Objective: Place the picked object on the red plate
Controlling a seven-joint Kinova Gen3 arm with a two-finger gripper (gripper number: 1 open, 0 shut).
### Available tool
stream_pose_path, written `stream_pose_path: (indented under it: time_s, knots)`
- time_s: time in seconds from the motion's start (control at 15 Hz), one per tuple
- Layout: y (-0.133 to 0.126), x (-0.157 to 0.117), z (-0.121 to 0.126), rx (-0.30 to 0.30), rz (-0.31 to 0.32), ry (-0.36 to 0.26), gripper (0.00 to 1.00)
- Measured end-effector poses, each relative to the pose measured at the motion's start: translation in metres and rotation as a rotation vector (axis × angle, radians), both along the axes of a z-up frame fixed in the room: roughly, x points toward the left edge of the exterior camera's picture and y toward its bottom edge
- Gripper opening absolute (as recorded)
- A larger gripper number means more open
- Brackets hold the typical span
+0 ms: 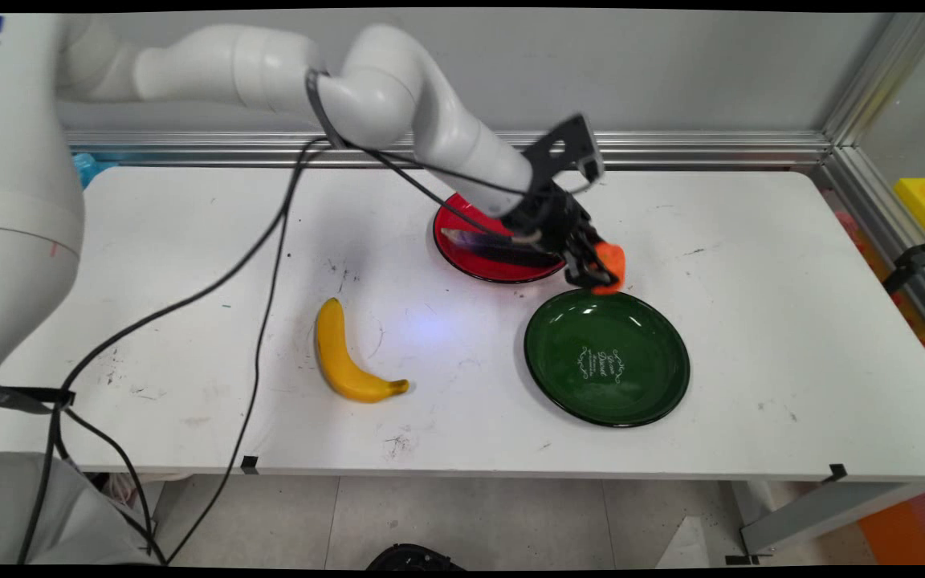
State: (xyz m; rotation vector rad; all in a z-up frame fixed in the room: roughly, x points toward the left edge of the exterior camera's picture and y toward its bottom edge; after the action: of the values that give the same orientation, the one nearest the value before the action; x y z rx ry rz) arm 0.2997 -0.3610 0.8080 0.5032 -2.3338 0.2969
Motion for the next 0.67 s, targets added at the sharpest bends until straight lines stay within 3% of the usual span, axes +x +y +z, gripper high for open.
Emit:
stream_pose_path:
  time_s: [0.33,0.67]
  knots:
    - [-0.018,0.048,0.025,-0.042,0.022,-0.04,0.0]
    - [-0.034,0.089,0.03,-0.055,0.054,-0.067,0.0]
